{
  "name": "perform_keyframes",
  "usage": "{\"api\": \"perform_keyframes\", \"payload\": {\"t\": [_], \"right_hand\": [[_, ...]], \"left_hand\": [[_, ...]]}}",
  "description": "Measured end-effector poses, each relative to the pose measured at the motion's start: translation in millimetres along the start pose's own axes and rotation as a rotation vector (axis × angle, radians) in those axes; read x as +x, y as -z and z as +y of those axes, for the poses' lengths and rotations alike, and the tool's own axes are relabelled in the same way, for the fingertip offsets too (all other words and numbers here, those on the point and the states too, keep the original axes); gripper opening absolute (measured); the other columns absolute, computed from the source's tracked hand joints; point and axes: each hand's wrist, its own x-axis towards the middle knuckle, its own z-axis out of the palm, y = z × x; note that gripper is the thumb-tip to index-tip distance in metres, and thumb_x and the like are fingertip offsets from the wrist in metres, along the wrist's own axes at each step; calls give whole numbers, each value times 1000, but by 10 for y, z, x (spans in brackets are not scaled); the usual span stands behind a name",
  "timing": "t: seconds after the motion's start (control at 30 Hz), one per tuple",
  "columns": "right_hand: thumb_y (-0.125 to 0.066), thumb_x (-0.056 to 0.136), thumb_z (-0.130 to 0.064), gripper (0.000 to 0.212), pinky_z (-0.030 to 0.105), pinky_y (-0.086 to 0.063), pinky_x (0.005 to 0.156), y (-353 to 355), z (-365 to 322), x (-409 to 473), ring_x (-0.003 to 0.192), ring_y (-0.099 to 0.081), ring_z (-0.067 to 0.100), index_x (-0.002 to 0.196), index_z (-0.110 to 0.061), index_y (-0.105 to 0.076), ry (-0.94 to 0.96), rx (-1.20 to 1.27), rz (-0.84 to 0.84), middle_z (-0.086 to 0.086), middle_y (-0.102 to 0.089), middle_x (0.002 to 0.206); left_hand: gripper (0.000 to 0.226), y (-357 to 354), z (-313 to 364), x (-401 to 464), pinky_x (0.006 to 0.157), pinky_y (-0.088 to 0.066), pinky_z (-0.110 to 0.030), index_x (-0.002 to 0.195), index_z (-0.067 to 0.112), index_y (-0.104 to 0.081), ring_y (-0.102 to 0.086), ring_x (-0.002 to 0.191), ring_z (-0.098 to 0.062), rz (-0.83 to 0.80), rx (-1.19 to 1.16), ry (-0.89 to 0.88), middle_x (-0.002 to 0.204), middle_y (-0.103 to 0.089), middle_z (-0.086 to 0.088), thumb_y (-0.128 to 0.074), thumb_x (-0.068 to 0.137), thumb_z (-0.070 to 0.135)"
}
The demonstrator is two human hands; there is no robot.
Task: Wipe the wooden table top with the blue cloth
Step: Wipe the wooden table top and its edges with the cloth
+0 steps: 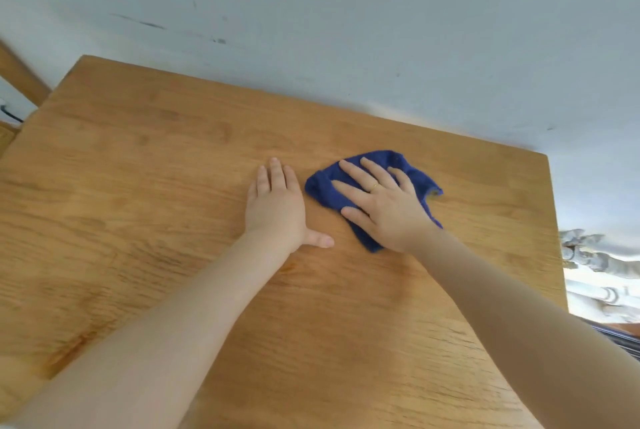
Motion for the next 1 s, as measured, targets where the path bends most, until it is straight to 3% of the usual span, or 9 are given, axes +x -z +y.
{"api": "perform_keyframes", "payload": {"t": [0.13, 0.3, 0.4, 0.5, 0.6, 0.8, 0.93, 1.0], "right_hand": [[-25, 96, -51, 47, 47, -11, 111, 49, 330, 459, 143, -10, 21, 141, -39, -29, -206, -5, 27, -9, -14, 155], [-24, 97, -47, 45, 50, -9, 111, 134, 463, 781, 142, -9, 24, 142, -37, -27, -359, 31, 12, -4, -14, 156], [-21, 95, -50, 48, 51, -15, 108, 46, 244, 446, 142, -15, 26, 139, -36, -33, -284, -2, 45, -4, -20, 155], [-23, 90, -51, 53, 54, -31, 99, -33, 60, -31, 132, -38, 32, 130, -30, -50, -130, -1, 94, 1, -41, 145], [-19, 91, -56, 57, 53, -32, 99, 11, 263, -109, 130, -41, 31, 130, -29, -51, 16, -24, 45, 0, -43, 144], [-24, 98, -47, 45, 47, -12, 111, 70, 708, 407, 142, -11, 23, 142, -37, -29, -324, -18, 62, -6, -16, 155], [-27, 96, -48, 47, 50, -13, 110, 35, 403, 216, 142, -12, 25, 141, -34, -31, -336, 2, 37, -5, -17, 155], [-18, 89, -53, 57, 52, -19, 106, -42, 139, -56, 140, -21, 28, 138, -33, -39, -268, 7, 51, -4, -25, 153]], "left_hand": [[137, -53, -29, 14, 117, 3, -40, 148, 9, 15, 12, 145, -26, 17, 5, 1, 155, 20, -11, -62, 57, 78], [137, -29, -36, 2, 117, 2, -40, 148, 11, 14, 12, 145, -25, 31, -37, -4, 156, 20, -9, -63, 56, 78], [137, -32, -29, -22, 118, 1, -40, 148, 10, 13, 12, 145, -25, 30, -43, -2, 156, 20, -10, -64, 56, 77], [137, -41, -39, -25, 118, 2, -39, 148, 10, 13, 13, 145, -25, 34, -63, -8, 156, 20, -10, -65, 56, 75], [138, -38, -36, -12, 117, 1, -39, 148, 10, 13, 12, 145, -26, 40, -61, -12, 156, 19, -10, -66, 56, 75], [138, -74, -43, 21, 116, 2, -37, 148, 11, 16, 15, 144, -25, 25, -85, -7, 155, 23, -8, -66, 56, 74], [138, -26, -27, -4, 117, 0, -36, 148, 12, 15, 14, 144, -24, 15, -99, 11, 155, 22, -7, -68, 56, 73], [138, -32, -28, -38, 117, -1, -36, 149, 12, 13, 13, 145, -24, 23, -109, 15, 156, 20, -7, -69, 56, 72]]}}
